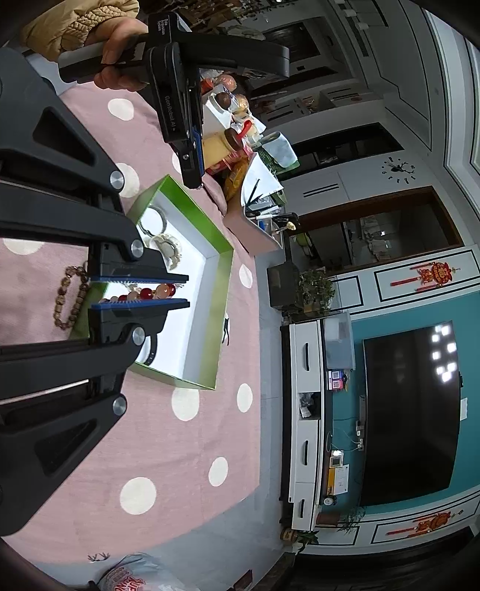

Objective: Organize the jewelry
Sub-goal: 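Carry the silver ring and red bead bracelet over the box and lower them, then open the left tool to drop the ring while the right releases the bracelet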

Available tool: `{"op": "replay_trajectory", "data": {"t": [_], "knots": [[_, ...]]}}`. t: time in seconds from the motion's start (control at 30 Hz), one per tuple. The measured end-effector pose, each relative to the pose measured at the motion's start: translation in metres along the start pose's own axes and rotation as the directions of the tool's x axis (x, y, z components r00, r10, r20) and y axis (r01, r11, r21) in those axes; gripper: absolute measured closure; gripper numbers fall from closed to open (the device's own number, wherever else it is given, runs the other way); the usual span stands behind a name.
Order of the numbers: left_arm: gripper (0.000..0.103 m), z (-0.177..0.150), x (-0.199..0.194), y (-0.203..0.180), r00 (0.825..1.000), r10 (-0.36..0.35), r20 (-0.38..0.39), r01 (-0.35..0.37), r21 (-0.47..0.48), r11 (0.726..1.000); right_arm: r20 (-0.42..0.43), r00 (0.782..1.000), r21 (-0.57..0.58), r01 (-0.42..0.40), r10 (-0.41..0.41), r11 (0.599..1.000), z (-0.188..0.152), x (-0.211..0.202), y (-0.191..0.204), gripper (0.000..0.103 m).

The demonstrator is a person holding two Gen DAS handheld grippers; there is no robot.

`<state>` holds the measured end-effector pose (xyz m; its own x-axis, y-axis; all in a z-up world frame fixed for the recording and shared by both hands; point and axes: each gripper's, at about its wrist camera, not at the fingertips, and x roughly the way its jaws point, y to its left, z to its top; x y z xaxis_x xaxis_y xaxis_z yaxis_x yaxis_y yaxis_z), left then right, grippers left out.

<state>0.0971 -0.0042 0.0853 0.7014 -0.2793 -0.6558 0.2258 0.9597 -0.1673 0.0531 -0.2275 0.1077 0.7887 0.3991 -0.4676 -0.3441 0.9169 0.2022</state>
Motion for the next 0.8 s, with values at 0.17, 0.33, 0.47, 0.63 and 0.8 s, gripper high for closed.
{"op": "replay_trajectory", "data": {"t": [0.17,0.33,0.47,0.63,0.8], "knots": [[0.083,0.020,0.013,0.007,1.000,-0.008,-0.011,0.008,-0.022,1.000,0.004,1.000,0.011,0.007,-0.007,1.000,0.012,0.011,-0.008,0.096],[0.083,0.041,0.033,0.018,0.999,-0.021,-0.043,0.018,-0.064,0.998,0.002,1.000,0.022,0.019,-0.019,1.000,0.024,0.025,-0.017,0.096],[0.083,0.055,0.051,0.027,0.997,-0.034,-0.069,0.027,-0.102,0.994,-0.015,1.000,0.031,0.025,-0.025,0.999,0.031,0.041,-0.023,0.096],[0.083,0.065,0.076,0.037,0.994,-0.031,-0.107,0.016,-0.135,0.991,-0.042,0.999,0.046,0.033,-0.031,0.998,0.035,0.059,-0.031,0.096],[0.083,0.071,0.097,0.049,0.991,-0.015,-0.136,-0.008,-0.165,0.986,-0.068,0.997,0.042,0.048,-0.045,0.998,0.038,0.077,-0.035,0.096]]}}
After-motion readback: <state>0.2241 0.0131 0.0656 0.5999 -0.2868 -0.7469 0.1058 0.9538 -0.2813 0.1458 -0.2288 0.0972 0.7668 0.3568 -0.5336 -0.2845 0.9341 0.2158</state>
